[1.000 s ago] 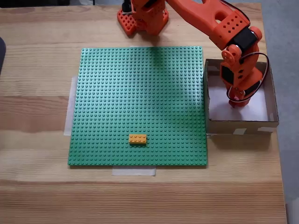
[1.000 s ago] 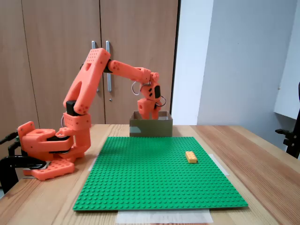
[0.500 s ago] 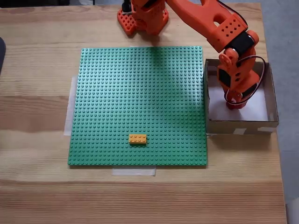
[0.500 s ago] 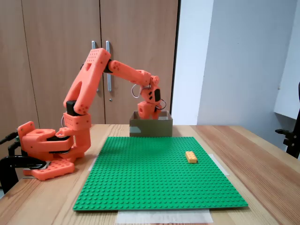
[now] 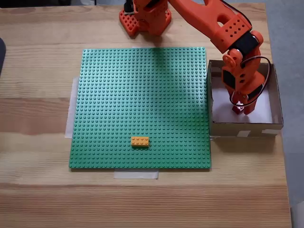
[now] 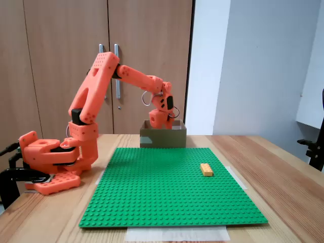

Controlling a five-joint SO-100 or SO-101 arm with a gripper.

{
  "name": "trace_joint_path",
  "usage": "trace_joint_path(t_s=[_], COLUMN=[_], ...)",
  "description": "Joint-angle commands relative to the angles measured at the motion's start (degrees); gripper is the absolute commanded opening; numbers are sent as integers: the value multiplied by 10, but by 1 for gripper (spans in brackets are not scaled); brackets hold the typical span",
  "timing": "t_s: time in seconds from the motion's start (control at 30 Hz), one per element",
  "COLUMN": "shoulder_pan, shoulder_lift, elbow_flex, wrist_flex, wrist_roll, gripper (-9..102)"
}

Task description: Pick the red lego block and put it in the box.

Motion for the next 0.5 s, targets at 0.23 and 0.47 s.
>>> trace_joint_path(t_s=[0.23,0.47], shoulder_pan=[-18,-11], shoulder_lift=[175,274], elbow_flex=[26,65], wrist_flex=[-34,-36], wrist_roll=[-25,-47], gripper=[15,13])
